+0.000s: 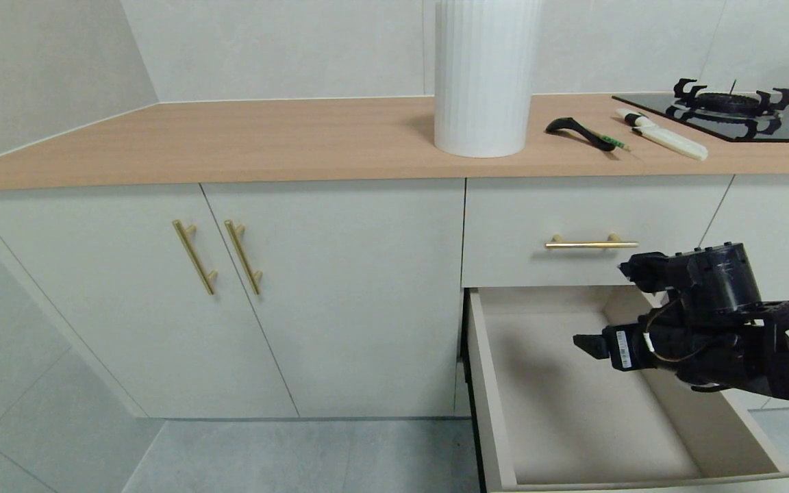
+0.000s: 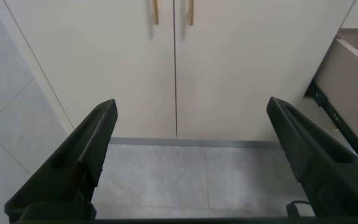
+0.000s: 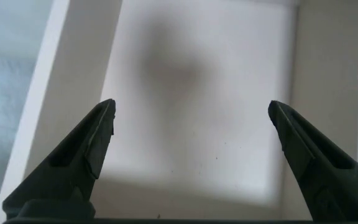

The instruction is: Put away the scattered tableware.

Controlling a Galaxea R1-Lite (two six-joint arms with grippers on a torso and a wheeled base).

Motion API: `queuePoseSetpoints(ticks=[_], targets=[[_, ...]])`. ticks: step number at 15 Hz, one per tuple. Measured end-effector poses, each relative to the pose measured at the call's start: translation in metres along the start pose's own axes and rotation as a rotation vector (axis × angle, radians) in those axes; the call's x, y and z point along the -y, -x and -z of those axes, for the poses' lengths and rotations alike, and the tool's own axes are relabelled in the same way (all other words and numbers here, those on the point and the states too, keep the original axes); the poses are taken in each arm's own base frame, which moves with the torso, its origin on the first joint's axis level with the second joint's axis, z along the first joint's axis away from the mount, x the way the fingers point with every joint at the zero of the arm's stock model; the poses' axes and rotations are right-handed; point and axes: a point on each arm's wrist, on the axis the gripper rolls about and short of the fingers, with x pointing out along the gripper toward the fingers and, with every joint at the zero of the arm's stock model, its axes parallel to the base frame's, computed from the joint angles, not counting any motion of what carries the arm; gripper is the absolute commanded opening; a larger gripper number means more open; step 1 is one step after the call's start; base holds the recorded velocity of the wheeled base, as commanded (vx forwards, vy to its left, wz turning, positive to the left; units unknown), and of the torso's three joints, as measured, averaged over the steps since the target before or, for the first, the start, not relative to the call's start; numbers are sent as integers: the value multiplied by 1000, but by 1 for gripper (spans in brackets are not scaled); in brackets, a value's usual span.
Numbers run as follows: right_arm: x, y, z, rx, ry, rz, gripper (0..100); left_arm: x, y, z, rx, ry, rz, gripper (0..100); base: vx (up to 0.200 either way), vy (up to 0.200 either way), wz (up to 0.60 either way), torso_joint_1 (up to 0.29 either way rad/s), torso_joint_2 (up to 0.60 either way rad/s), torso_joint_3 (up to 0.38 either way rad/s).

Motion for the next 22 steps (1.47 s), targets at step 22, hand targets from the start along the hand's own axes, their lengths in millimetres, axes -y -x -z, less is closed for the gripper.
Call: queuePoseSetpoints(ticks=[22], targets=[[0,0,1,0,3,6,100,0,0,0,1,0,0,100,0,0,0,137,-369,-236]])
